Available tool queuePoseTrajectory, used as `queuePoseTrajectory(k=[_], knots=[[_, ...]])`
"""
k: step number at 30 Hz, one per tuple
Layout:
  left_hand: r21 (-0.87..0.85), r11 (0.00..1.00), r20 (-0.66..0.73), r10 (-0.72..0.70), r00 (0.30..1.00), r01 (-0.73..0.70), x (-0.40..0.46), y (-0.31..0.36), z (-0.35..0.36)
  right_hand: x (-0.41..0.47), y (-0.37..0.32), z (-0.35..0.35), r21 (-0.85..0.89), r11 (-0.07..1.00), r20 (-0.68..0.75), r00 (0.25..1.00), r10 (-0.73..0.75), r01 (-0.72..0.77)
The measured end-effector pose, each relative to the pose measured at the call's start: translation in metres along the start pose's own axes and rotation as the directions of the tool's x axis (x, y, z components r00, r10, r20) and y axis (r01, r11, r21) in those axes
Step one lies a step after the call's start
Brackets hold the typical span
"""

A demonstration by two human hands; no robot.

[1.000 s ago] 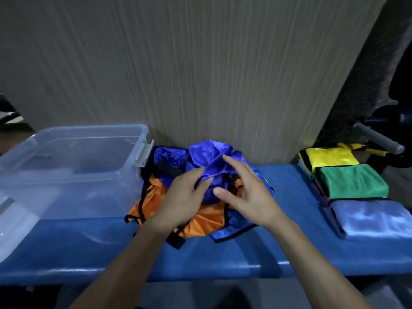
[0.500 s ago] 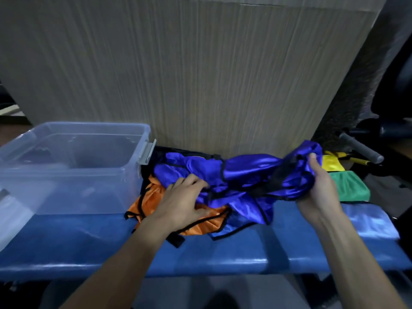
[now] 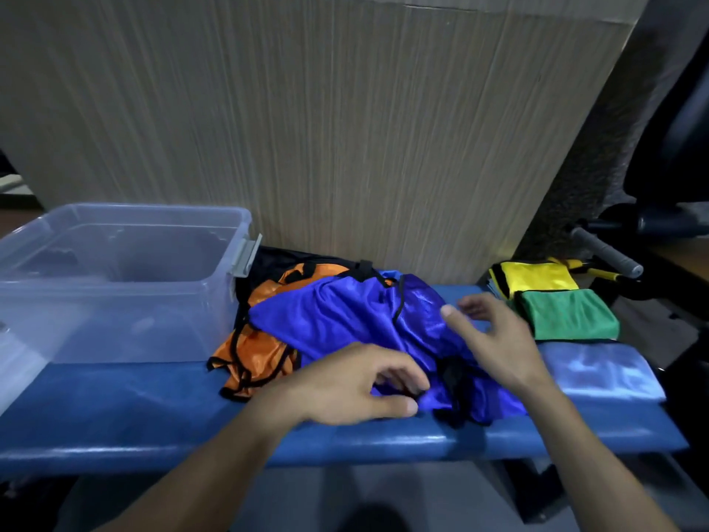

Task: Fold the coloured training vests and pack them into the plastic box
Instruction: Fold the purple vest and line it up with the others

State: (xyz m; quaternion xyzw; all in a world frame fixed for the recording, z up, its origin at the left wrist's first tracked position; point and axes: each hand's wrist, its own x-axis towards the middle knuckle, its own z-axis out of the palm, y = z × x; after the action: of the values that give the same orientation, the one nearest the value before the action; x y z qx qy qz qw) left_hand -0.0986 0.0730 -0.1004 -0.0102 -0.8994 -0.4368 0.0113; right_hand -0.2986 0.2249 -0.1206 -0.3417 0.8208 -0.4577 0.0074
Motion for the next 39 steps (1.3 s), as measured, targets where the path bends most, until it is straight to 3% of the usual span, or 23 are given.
queuePoseTrajectory(k=[1, 3, 5, 8, 10, 13, 17, 18, 19, 20, 22, 23, 25, 27, 29, 33, 36, 39], knots=[[-0.009, 1.0, -0.018, -0.003, 1.0, 0.003, 0.0, 0.001, -0.002, 0.0, 0.001, 0.008, -0.036, 0.999, 0.035, 0.999, -0.028, 0.029], [0.046, 0.999, -0.205, 0.01, 0.979, 0.0, -0.003, -0.006, -0.015, 0.0, 0.0, 0.019, -0.089, 0.994, 0.097, 0.994, -0.055, 0.064], [0.26, 0.962, -0.328, 0.006, 0.945, 0.085, -0.009, -0.024, -0.033, 0.0, 0.001, 0.027, -0.103, 0.993, 0.151, 0.988, -0.039, 0.055], [0.494, 0.825, -0.182, -0.21, 0.961, 0.274, -0.019, -0.046, -0.04, 0.0, 0.0, 0.044, -0.211, 0.977, 0.224, 0.973, 0.058, -0.01], [0.599, 0.741, -0.079, -0.322, 0.943, 0.303, -0.019, -0.049, -0.031, 0.0, 0.001, 0.058, -0.299, 0.952, 0.201, 0.97, 0.135, -0.07], [0.669, 0.697, -0.146, -0.216, 0.965, 0.258, -0.014, -0.053, -0.022, 0.002, -0.004, 0.061, -0.282, 0.959, 0.096, 0.993, 0.065, -0.035], [0.57, 0.797, -0.266, -0.05, 0.963, 0.199, -0.014, -0.059, -0.029, 0.004, -0.019, 0.033, 0.046, 0.998, -0.054, 0.998, -0.032, 0.034], [0.557, 0.81, -0.275, -0.027, 0.961, 0.182, -0.013, -0.057, -0.029, 0.003, -0.026, 0.023, 0.254, 0.966, -0.089, 0.996, -0.025, 0.047], [0.554, 0.816, -0.28, -0.001, 0.96, 0.163, -0.013, -0.054, -0.028, 0.002, -0.032, 0.013, 0.508, 0.861, -0.11, 0.994, 0.028, 0.032], [0.549, 0.825, -0.285, 0.03, 0.958, 0.137, -0.01, -0.051, -0.026, 0.002, -0.038, 0.004, 0.745, 0.667, -0.059, 0.993, 0.101, -0.023], [0.496, 0.865, -0.272, 0.079, 0.959, 0.07, -0.006, -0.043, -0.021, 0.002, -0.042, -0.012, 0.951, 0.269, 0.099, 0.977, 0.189, -0.149], [0.444, 0.895, -0.225, 0.066, 0.972, 0.042, -0.005, -0.039, -0.016, 0.002, -0.043, -0.018, 0.961, 0.198, 0.142, 0.961, 0.239, -0.192], [0.38, 0.923, -0.06, -0.035, 0.998, 0.055, -0.002, -0.033, -0.001, -0.002, -0.044, -0.025, 0.948, 0.19, 0.19, 0.934, 0.303, -0.255], [0.535, 0.839, 0.05, -0.141, 0.989, 0.092, 0.002, -0.032, 0.016, -0.005, -0.041, -0.027, 0.924, 0.223, 0.222, 0.91, 0.35, -0.311], [0.661, 0.748, 0.036, -0.112, 0.993, 0.06, 0.007, -0.033, 0.024, -0.006, -0.037, -0.03, 0.915, 0.237, 0.219, 0.895, 0.388, -0.327], [0.524, 0.852, -0.035, -0.006, 0.999, 0.023, 0.008, -0.03, 0.017, -0.004, -0.025, -0.04, 0.906, 0.223, 0.242, 0.871, 0.428, -0.361], [0.249, 0.968, -0.155, 0.081, 0.985, -0.041, 0.0, -0.015, 0.006, -0.004, -0.018, -0.049, 0.911, 0.227, 0.221, 0.872, 0.437, -0.344], [-0.041, 0.99, -0.301, 0.118, 0.946, -0.137, -0.007, 0.009, -0.007, -0.006, -0.021, -0.055, 0.92, 0.214, 0.209, 0.874, 0.438, -0.327]])
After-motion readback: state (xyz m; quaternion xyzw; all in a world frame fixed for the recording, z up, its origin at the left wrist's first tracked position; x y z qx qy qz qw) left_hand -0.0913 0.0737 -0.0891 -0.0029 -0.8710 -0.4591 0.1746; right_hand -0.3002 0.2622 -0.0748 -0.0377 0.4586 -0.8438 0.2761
